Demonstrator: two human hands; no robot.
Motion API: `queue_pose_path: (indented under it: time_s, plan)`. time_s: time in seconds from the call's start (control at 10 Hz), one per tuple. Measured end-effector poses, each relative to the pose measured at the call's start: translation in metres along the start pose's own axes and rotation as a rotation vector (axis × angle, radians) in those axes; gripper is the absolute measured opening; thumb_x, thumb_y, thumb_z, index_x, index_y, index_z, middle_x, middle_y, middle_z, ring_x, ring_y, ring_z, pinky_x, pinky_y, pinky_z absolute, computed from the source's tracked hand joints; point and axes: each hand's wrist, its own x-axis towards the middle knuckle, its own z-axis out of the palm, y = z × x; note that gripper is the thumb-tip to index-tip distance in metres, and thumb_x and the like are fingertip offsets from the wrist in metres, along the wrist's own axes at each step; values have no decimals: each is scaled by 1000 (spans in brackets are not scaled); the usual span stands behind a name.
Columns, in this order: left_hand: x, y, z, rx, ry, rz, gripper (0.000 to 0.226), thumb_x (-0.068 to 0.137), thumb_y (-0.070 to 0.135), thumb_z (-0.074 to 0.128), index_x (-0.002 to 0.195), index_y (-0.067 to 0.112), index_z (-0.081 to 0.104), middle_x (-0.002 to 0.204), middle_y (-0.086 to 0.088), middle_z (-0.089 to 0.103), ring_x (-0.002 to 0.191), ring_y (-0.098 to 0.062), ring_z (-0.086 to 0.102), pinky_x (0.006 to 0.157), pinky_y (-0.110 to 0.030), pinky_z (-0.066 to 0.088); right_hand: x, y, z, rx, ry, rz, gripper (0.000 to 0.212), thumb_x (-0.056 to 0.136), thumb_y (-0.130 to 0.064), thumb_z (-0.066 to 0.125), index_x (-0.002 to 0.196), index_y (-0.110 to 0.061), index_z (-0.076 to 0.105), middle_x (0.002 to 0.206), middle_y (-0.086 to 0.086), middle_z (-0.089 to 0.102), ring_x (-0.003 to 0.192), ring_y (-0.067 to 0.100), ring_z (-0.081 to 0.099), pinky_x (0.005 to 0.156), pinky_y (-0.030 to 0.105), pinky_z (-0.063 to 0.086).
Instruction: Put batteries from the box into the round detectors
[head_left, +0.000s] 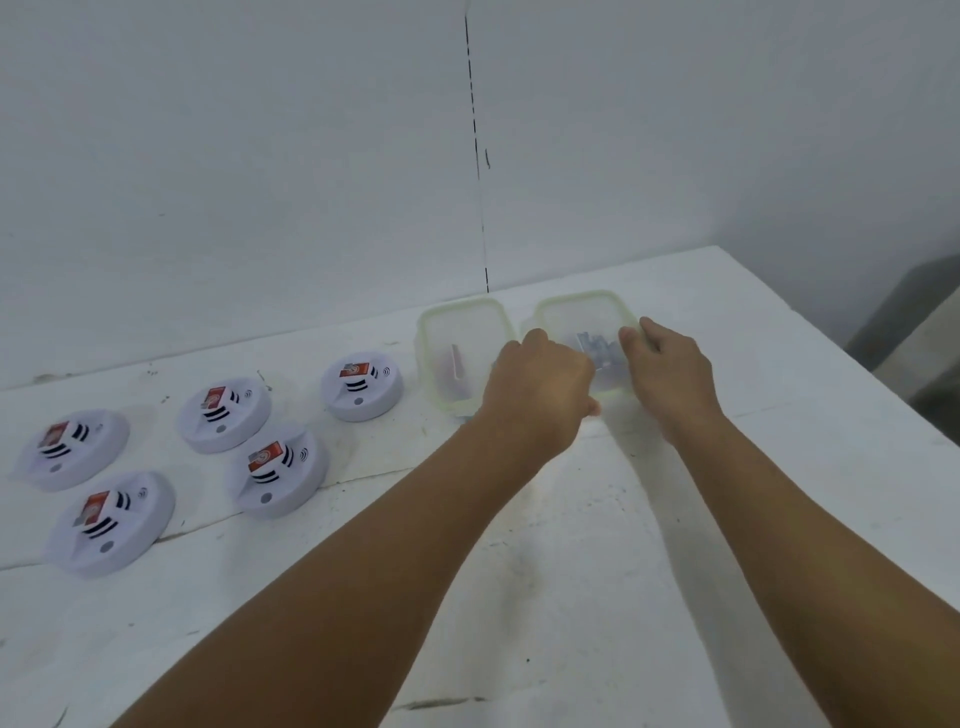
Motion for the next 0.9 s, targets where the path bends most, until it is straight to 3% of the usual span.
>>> queue_pose_path:
  time_s: [0.1, 0.2, 0.4, 0.5, 0.6, 0.7, 0.8, 0.9]
  plan:
    - [7, -2, -5, -32, 8, -47, 38, 102, 50, 58, 123, 21, 69, 113, -5, 65, 108, -22, 50, 91, -34, 42, 14, -6, 4, -11, -22, -25, 46, 107, -33, 44, 127, 6, 58, 129, 25, 63, 123, 42, 55, 99, 46, 44]
    - [13, -3, -5, -70, 20, -85, 38, 101, 49, 59, 126, 21, 69, 113, -6, 64, 106, -22, 49, 94, -34, 43, 22, -9, 7, 18, -33, -12, 48, 107, -31, 46, 133, 8, 54, 136, 26, 59, 127, 42, 53, 104, 47, 43]
    - [21, -6, 0, -124, 41, -123, 39, 100, 49, 61, 126, 21, 69, 114, -6, 64, 114, -24, 51, 97, -36, 44, 30, -9, 11, 42, -44, -6, 45, 105, -34, 46, 123, 5, 60, 126, 25, 64, 121, 43, 57, 95, 47, 47]
    - [25, -10, 5, -130, 51, -100, 41, 99, 52, 62, 126, 22, 69, 117, -4, 66, 116, -23, 51, 98, -37, 45, 30, -10, 11, 25, -47, 4, 50, 108, -33, 45, 136, 8, 51, 140, 26, 57, 131, 42, 50, 106, 47, 41]
    - [21, -14, 6, -126, 76, -41, 48, 97, 55, 62, 133, 23, 64, 129, 0, 65, 120, -24, 50, 98, -38, 42, 31, -9, 10, 3, -54, -6, 52, 109, -36, 42, 138, 7, 51, 142, 25, 56, 131, 41, 50, 106, 46, 40]
    - [-4, -23, 4, -217, 183, 11, 55, 95, 55, 65, 139, 22, 59, 133, -1, 59, 121, -24, 51, 93, -36, 40, 27, 1, 10, 3, 22, 3, 61, 105, -52, 39, 150, -12, 48, 151, 20, 48, 136, 39, 48, 114, 52, 39]
    - [-53, -43, -6, -387, 354, 17, 43, 94, 52, 68, 126, 23, 68, 119, 4, 62, 105, -13, 53, 88, -30, 46, 10, 3, 5, 31, 155, -108, 51, 104, -52, 44, 148, -26, 50, 145, 10, 45, 130, 30, 50, 112, 49, 42]
    - [-127, -77, -29, -642, 399, -99, 27, 92, 56, 66, 110, 36, 72, 104, 22, 66, 91, 1, 55, 77, -11, 39, -22, 0, -6, 178, 121, -249, 30, 106, -38, 53, 135, -34, 57, 126, -4, 53, 102, 5, 58, 89, 27, 48]
